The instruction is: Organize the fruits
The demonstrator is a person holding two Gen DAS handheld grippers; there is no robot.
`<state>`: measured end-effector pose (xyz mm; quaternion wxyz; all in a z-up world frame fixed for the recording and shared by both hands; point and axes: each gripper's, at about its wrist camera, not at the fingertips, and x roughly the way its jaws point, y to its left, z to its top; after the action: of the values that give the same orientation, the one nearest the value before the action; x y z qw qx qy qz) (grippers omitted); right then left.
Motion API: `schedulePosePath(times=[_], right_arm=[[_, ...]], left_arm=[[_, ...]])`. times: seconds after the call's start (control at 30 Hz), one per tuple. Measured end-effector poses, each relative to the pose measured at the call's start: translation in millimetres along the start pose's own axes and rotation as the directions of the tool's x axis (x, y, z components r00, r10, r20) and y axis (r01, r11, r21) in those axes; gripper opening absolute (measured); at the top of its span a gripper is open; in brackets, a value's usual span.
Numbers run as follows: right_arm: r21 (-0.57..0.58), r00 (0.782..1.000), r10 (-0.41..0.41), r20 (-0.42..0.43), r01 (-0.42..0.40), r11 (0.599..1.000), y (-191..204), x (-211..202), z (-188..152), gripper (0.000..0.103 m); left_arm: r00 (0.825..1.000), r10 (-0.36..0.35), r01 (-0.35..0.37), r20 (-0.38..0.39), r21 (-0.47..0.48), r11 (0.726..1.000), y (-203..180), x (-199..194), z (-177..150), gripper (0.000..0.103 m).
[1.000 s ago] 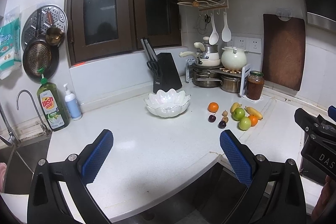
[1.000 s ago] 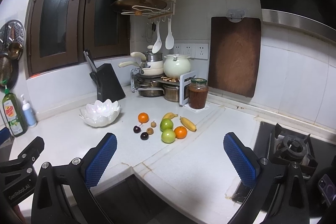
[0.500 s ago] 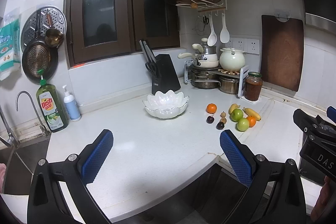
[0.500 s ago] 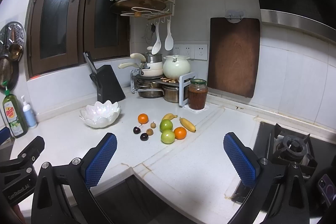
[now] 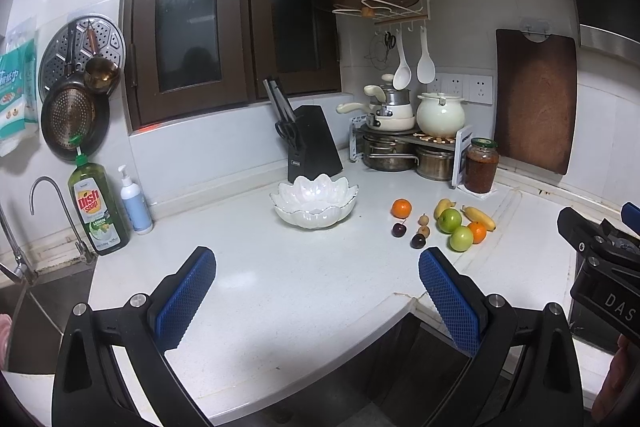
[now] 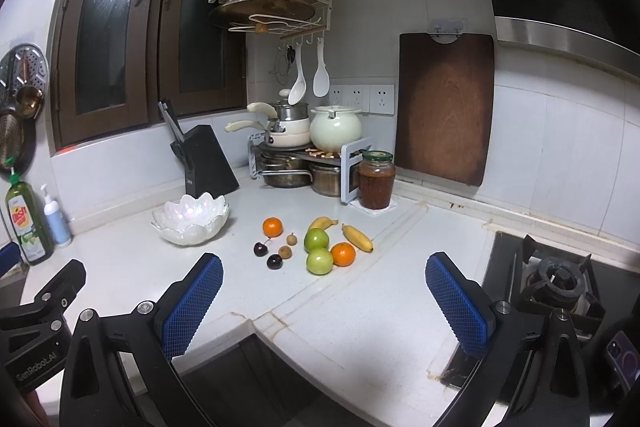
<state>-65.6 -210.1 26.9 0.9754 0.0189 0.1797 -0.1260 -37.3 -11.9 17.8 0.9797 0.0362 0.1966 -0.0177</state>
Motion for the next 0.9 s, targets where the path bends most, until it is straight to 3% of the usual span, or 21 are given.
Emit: schedulePosePath(times=[0.9], right_arm=[[0.003, 1.0, 0.0, 0.001, 0.0, 1.0, -2.3, 0.7, -0.2, 0.103]], left_arm=[[1.0, -0.002, 0.002, 0.003, 0.002, 1.0, -6.9, 0.7, 3.9, 0.103]])
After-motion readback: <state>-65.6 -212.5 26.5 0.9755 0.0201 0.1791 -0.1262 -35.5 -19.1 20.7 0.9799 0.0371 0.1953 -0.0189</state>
